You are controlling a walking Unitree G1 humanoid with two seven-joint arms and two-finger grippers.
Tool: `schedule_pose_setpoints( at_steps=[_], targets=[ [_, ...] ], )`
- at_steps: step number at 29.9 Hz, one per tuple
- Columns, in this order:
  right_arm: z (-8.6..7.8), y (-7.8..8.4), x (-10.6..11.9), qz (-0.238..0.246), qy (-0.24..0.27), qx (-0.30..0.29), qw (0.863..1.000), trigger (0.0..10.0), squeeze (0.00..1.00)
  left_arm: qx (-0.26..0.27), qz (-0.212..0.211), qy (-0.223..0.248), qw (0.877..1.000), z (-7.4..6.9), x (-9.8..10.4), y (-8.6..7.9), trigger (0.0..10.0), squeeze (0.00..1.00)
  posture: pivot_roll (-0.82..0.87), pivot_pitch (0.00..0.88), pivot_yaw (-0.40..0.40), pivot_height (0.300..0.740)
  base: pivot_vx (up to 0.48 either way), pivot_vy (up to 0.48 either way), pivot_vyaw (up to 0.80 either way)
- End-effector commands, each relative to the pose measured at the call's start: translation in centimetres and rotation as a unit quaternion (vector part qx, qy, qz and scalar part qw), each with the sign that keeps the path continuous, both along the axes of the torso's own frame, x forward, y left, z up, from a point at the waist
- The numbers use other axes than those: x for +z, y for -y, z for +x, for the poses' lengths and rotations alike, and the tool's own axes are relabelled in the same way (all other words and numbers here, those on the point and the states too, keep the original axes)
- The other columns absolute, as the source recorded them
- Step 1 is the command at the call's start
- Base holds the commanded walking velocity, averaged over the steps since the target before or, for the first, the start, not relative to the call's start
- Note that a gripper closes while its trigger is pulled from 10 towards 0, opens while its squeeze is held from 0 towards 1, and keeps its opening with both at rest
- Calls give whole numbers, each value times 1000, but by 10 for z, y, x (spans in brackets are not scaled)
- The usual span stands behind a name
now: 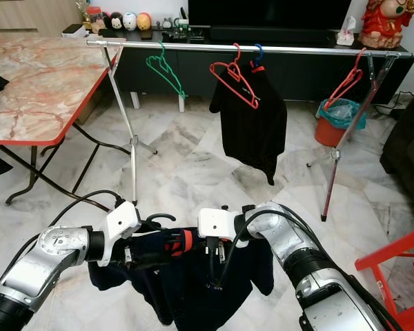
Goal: Hang hanger
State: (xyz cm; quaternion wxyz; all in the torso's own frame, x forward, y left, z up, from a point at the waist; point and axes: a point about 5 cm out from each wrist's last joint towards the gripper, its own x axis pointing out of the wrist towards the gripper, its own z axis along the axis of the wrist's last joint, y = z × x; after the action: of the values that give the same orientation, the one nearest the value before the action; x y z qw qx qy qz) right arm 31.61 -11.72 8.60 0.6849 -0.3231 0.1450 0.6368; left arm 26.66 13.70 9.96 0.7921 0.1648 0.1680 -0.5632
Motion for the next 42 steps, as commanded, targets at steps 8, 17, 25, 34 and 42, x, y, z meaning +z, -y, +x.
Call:
schedule_pose_setpoints(
  at_steps=[8,17,25,34,42],
  targets=[
    [5,-8,17,17,29,21,999,10000,0,5,34,-2,999,-3,-12,-2,10000,0,100,0,13,740,0,0,0],
    [3,-7,15,16,23,20,999,10000,0,21,-10,-3,1000,0,-4,1,10000,0,99,0,13,740,0,0,0],
    [3,-7,15,16,22,17,999,10000,0,14,-19,-13,1000,-2,-4,3,0,0,97,0,12,740,0,0,0],
    [3,-7,16,17,21,18,999,10000,0,12,-23,-16,1000,-3,-6,6,0,0,91,0,11,740,0,0,0],
    [2,-8,14,17,17,18,1000,10000,0,23,-43,-14,999,0,-2,9,0,0,92,0,12,740,0,0,0]
  ],
)
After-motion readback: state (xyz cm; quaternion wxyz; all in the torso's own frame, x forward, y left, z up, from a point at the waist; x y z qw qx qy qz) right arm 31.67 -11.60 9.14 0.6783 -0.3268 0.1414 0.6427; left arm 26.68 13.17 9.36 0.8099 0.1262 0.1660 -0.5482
